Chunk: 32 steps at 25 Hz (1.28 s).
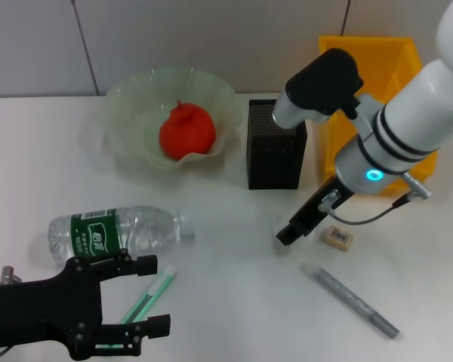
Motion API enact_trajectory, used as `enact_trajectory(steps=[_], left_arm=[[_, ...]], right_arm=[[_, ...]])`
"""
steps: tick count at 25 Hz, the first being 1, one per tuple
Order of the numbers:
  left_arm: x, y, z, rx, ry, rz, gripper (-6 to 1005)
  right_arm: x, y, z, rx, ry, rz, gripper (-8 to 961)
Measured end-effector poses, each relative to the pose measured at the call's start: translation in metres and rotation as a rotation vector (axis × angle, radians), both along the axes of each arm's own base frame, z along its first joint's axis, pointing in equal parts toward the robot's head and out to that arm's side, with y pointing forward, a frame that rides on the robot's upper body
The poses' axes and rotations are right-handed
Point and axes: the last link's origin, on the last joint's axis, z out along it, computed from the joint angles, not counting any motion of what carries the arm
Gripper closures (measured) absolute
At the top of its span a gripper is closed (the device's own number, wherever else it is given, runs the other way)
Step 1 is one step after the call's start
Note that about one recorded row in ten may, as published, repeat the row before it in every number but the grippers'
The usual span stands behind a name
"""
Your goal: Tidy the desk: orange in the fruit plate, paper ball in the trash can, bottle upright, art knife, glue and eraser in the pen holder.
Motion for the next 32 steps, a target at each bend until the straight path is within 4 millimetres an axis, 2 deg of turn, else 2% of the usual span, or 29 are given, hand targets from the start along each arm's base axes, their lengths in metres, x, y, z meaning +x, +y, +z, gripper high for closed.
enact_trajectory(steps=[3,6,13,19,27,32], left_arm=[[0.000,-0.001,0.000,0.003,0.001,-0.004,139],[-0.002,-0.003,0.000,0.008,0.000,-0.011,139],[-0.005,-0.004,-0.003,0.011,-0.009,-0.004,139],[-0.006,-0.004,-0.003,0.016,-0.009,0.001,139],[-0.008,-0.004,-0.006,0.023,-0.013,0.011,145],[-0.008,-0.005,-0.006,0.022,-0.013,0.013,157]], right_arm=[[-0.012,-0.006,0.021,-0.007,0.014,0.007,395],[-0.022,-0.009,0.057,0.070,-0.006,0.020,395],[-0.021,-0.010,0.127,0.331,-0.068,0.045,383],[-0.007,0.004,0.138,0.448,-0.032,0.097,364],[0.026,0.032,0.108,0.502,0.029,0.124,338],[0.035,0.040,0.104,0.544,0.034,0.127,321]])
